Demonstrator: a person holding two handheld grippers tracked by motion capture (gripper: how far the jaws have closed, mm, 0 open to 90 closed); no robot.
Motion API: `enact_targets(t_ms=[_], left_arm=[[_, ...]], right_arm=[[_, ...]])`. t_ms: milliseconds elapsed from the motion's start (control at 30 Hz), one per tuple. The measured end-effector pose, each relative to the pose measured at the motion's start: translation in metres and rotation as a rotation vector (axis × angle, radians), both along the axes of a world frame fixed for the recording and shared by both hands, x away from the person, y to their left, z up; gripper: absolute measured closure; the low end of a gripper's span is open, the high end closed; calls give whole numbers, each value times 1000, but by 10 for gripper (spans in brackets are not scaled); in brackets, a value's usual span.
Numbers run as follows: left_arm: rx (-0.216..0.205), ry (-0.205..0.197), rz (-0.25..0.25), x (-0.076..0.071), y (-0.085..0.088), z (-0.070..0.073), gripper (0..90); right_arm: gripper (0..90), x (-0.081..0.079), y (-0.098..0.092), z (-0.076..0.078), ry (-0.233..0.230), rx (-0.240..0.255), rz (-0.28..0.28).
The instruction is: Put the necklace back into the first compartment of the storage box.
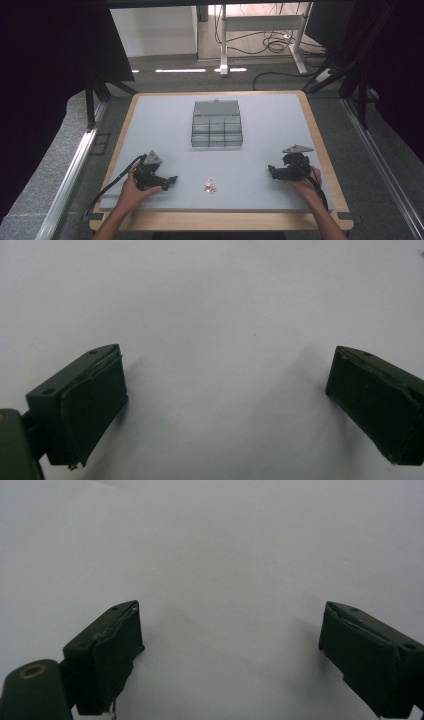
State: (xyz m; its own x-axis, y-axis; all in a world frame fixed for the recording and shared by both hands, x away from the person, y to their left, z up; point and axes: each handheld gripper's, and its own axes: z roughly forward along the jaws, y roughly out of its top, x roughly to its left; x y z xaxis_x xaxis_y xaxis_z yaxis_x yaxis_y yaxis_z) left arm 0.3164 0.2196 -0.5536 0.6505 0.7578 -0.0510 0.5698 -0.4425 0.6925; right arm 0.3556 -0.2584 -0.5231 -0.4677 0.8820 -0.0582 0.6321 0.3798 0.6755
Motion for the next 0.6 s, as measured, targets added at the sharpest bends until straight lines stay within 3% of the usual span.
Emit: enact_targets(t_ms=[300, 600], left_arm=[[2, -2, -3, 0, 0, 0, 26], [2, -2, -3, 0, 0, 0, 26]], right_arm=[[173, -9, -1, 21, -48, 80, 20], [192, -14, -5, 37, -86, 111, 28]])
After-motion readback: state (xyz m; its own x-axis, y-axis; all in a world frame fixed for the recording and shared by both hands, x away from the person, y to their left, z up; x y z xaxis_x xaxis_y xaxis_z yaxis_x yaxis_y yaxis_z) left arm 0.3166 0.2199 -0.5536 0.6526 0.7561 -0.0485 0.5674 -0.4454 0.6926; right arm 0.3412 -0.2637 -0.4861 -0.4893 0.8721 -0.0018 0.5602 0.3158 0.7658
